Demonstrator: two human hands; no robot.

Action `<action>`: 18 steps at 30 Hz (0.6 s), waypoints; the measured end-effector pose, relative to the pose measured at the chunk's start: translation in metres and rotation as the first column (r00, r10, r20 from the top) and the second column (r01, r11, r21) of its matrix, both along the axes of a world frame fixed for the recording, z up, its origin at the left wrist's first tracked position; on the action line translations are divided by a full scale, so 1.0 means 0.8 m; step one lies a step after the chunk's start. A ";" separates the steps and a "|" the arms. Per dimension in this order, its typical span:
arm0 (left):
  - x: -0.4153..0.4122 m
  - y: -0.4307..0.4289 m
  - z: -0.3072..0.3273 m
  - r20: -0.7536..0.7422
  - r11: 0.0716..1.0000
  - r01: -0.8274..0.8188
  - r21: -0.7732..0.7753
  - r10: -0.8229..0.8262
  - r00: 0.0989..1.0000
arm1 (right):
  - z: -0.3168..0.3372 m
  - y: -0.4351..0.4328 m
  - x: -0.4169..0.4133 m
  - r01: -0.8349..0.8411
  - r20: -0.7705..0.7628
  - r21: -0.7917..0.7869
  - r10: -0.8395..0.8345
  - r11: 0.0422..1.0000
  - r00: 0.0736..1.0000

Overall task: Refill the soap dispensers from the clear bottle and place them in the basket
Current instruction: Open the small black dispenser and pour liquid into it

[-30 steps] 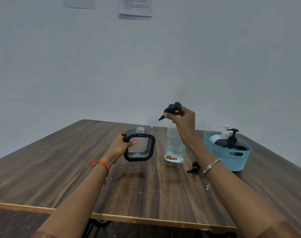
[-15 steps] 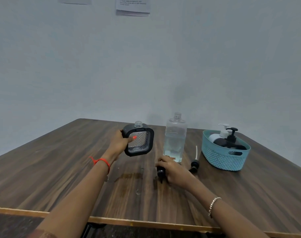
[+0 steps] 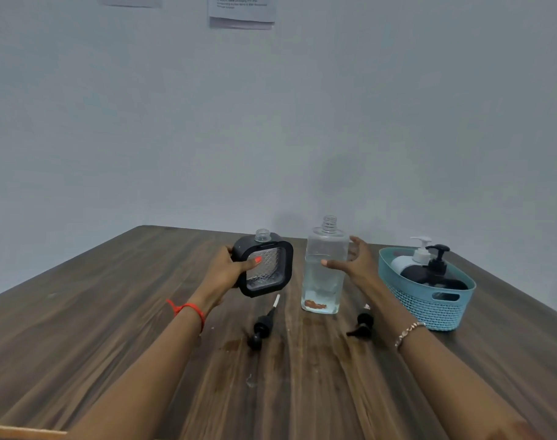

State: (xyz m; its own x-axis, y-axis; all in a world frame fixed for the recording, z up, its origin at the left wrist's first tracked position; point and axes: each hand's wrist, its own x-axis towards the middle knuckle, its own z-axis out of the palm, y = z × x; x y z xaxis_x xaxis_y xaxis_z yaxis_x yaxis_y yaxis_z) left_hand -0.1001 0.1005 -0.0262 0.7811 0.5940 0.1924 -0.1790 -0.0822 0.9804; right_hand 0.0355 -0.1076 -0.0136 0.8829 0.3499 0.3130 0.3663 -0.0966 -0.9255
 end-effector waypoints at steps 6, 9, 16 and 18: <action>0.012 0.006 -0.003 -0.045 1.000 0.026 0.011 -0.026 0.999 | -0.011 0.012 0.018 -0.131 -0.029 0.009 0.132 0.991 0.991; 0.015 0.007 -0.006 -0.060 1.000 0.025 0.007 -0.025 0.998 | -0.016 0.014 0.016 -0.053 0.023 -0.031 0.054 0.998 0.998; 0.013 0.003 -0.007 -0.029 0.998 0.025 0.049 -0.023 0.999 | -0.007 0.023 -0.013 0.121 0.228 -0.049 -0.106 0.991 0.968; 0.010 0.002 -0.007 -0.013 0.995 -0.010 0.099 0.011 1.000 | -0.004 0.032 -0.015 0.143 0.269 -0.067 -0.120 0.987 0.956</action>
State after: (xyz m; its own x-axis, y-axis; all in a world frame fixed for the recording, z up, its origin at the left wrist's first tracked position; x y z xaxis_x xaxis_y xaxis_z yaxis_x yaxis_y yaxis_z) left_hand -0.0918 0.1021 -0.0322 0.7781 0.5804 0.2402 -0.1642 -0.1810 0.9697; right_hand 0.0235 -0.0816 -0.0169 0.8130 0.2722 0.5147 0.5748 -0.2344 -0.7840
